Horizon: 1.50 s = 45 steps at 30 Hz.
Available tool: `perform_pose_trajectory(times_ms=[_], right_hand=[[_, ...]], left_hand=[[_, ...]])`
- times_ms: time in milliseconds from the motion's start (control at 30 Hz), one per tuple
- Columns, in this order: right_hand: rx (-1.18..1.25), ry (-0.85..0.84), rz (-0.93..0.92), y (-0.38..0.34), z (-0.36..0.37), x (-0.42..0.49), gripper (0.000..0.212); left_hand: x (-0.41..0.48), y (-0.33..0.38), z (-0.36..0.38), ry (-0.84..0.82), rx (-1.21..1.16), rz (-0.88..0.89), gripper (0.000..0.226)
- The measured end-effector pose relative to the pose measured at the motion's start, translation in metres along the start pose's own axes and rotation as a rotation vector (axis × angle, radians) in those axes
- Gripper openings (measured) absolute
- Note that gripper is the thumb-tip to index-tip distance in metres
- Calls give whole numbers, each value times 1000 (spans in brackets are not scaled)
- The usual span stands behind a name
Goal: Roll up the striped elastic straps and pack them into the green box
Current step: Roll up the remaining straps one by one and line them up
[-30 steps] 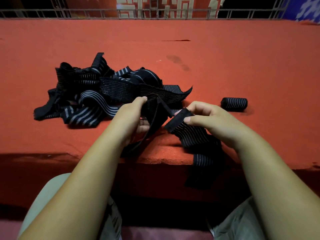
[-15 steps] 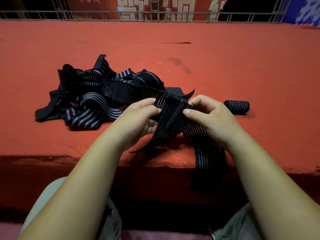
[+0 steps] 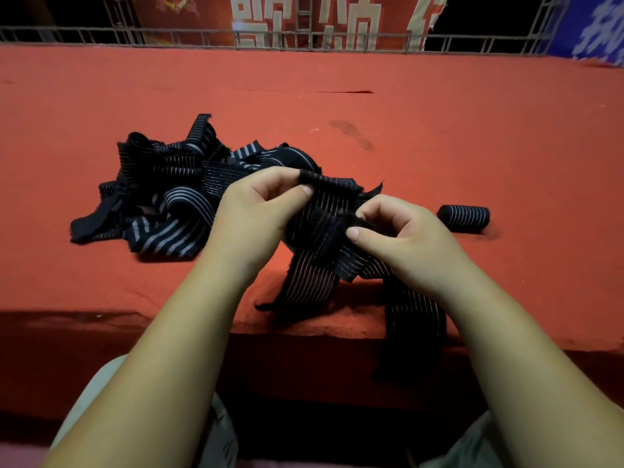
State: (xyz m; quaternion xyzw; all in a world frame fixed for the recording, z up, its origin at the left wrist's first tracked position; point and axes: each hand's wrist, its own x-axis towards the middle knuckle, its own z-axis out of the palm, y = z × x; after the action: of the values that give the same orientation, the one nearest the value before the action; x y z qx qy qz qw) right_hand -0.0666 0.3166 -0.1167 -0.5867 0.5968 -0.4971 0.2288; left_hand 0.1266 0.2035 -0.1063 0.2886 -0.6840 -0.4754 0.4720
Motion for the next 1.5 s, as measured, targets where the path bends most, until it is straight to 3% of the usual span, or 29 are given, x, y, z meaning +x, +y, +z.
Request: perform_pose_trajectory(times_ms=[67, 133, 233, 367, 500, 633, 833, 1067, 1367, 1500], right_hand=[[-54, -92, 29, -1, 0, 0, 12], [-13, -291, 109, -2, -5, -2, 12], [99, -466, 156, -4, -12, -4, 11], [245, -255, 79, -6, -12, 0, 12], [461, -89, 153, -9, -20, 4, 10], [440, -43, 168, -16, -20, 5, 23], [395, 98, 81, -29, 5, 3, 15], [316, 133, 25, -47, 22, -15, 10], [271, -40, 86, -43, 25, -24, 10], [380, 59, 103, -39, 29, -19, 11]], left_hand=[[5, -6, -1, 94, -109, -75, 17], [9, -9, -3, 147, -204, -111, 24], [9, -10, -6, 94, -202, -79, 37], [6, -8, -9, 38, -125, -42, 27], [4, -8, -12, 60, -46, -26, 23], [0, 0, -9, 94, -95, -34, 17], [-7, 15, -3, 124, -170, -42, 13], [-24, 25, -2, 150, -227, -73, 11], [-30, 20, -12, 192, -314, -211, 13], [-30, 19, -13, 163, -302, -200, 14]])
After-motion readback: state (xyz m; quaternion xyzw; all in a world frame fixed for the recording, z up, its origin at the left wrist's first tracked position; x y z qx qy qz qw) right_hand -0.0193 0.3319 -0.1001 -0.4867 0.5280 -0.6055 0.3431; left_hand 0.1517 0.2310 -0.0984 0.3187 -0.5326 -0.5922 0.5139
